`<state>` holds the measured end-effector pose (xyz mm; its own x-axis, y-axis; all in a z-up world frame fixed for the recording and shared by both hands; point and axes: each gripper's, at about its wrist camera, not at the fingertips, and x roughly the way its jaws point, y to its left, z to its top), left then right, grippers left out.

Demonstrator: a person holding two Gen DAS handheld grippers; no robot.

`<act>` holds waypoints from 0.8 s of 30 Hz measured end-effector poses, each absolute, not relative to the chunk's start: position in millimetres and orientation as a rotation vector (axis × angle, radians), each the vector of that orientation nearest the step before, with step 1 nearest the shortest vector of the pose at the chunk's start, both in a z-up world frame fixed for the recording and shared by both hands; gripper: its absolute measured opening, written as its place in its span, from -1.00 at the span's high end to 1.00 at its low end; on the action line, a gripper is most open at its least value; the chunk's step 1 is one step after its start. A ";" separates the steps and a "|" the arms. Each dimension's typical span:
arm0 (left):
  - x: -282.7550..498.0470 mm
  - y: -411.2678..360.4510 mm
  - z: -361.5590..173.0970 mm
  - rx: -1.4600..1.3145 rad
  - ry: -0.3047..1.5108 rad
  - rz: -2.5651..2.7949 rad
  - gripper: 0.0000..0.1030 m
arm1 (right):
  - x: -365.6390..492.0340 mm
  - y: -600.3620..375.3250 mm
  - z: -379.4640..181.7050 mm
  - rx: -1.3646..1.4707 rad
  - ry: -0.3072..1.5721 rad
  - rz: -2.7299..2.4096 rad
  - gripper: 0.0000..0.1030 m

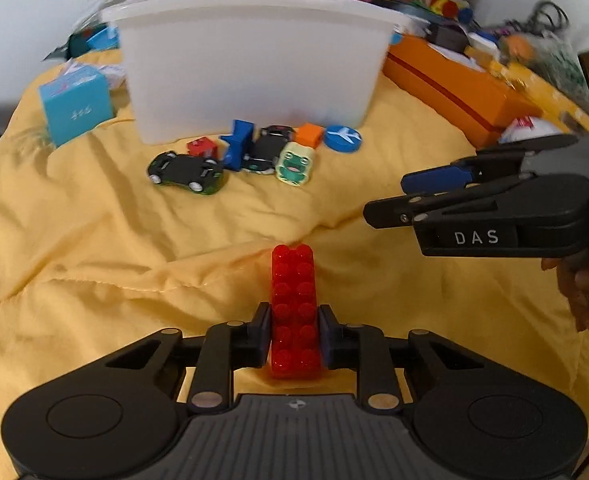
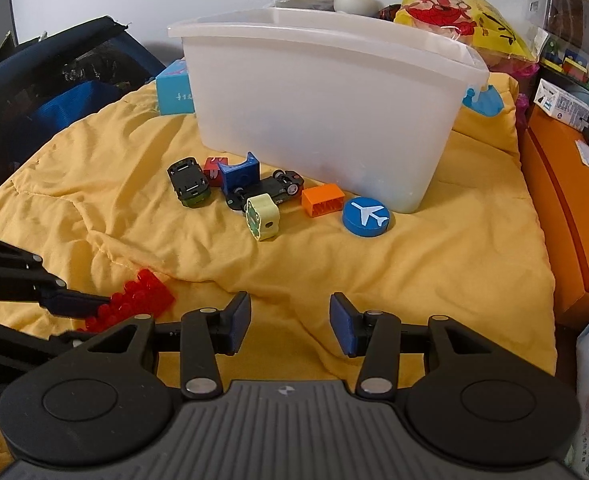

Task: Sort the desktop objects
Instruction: 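Hold the red brick with the left tool while the right tool reaches toward the blue airplane disc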

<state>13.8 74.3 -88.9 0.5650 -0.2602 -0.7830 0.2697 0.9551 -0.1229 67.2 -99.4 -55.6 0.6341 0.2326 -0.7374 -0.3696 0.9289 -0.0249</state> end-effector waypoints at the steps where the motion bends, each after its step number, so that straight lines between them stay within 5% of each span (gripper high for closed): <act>1: 12.7 76.2 -87.1 0.003 0.918 -0.305 0.47 | 69.4 -98.9 -54.6 -0.193 0.801 0.343 0.07; 16: 0.5 89.2 -84.4 -0.013 0.943 -0.254 0.46 | 164.2 -71.0 -74.1 -0.345 0.786 0.337 0.12; 24: 2.4 89.2 -85.3 -0.010 0.944 -0.267 0.46 | 146.7 -77.8 -61.5 -0.329 0.777 0.345 0.24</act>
